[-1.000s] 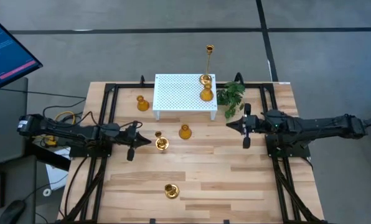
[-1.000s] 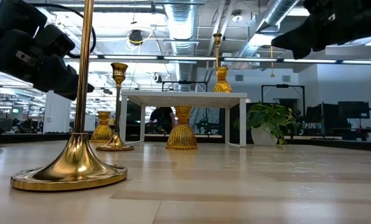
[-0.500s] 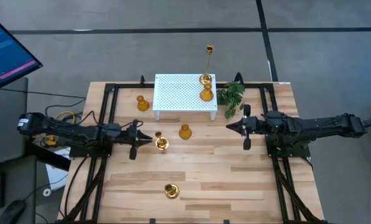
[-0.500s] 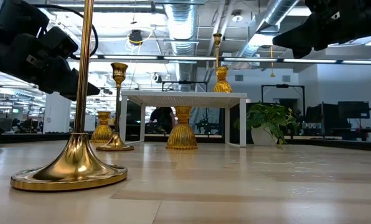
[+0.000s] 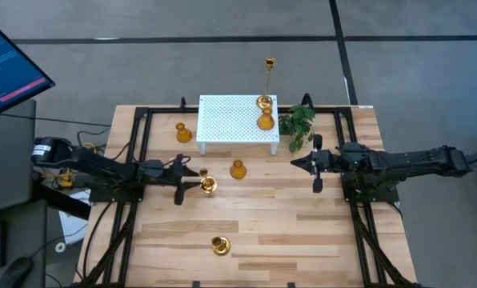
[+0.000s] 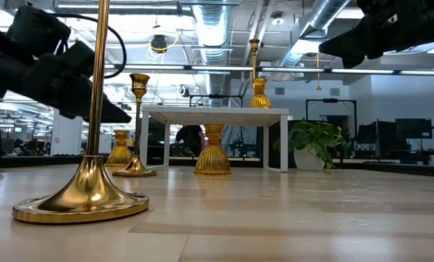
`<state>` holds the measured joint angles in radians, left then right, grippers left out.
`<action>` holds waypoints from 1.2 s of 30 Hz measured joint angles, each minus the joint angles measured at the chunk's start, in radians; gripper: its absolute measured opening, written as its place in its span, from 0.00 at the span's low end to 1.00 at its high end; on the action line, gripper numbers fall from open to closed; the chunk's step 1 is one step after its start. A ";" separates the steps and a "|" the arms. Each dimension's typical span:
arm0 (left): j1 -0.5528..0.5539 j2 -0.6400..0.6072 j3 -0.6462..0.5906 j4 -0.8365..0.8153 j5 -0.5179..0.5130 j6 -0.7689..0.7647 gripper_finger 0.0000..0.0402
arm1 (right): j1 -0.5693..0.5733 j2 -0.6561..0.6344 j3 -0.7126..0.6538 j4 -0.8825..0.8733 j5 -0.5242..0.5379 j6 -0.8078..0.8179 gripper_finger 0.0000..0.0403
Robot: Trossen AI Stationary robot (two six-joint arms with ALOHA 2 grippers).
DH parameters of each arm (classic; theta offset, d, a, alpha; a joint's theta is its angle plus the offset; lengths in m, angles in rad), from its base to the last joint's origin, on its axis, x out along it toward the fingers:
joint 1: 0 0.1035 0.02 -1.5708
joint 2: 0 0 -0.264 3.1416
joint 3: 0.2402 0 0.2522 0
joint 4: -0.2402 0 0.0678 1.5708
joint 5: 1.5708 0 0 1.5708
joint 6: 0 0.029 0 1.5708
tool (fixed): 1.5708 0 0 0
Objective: Pick & Place candle stick holders
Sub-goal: Put the top gold vase on the shelf
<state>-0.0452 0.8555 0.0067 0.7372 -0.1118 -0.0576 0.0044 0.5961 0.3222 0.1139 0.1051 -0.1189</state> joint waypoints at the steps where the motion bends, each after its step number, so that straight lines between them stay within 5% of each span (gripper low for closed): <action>1: 0.000 0.017 0.000 0.020 0.000 0.000 0.36 | 0.000 0.000 0.000 0.000 0.000 -0.006 0.00; 16: 0.000 0.203 0.000 0.201 -0.028 0.001 0.34 | 0.000 0.000 0.000 0.000 0.000 -0.014 0.00; 36: 0.000 0.212 0.000 0.199 -0.037 0.031 0.35 | 0.000 0.000 0.000 -0.010 0.000 -0.011 0.00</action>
<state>-0.0452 1.0676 0.0067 0.9361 -0.1490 -0.0265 0.0046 0.5964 0.3222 0.1043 0.1048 -0.1294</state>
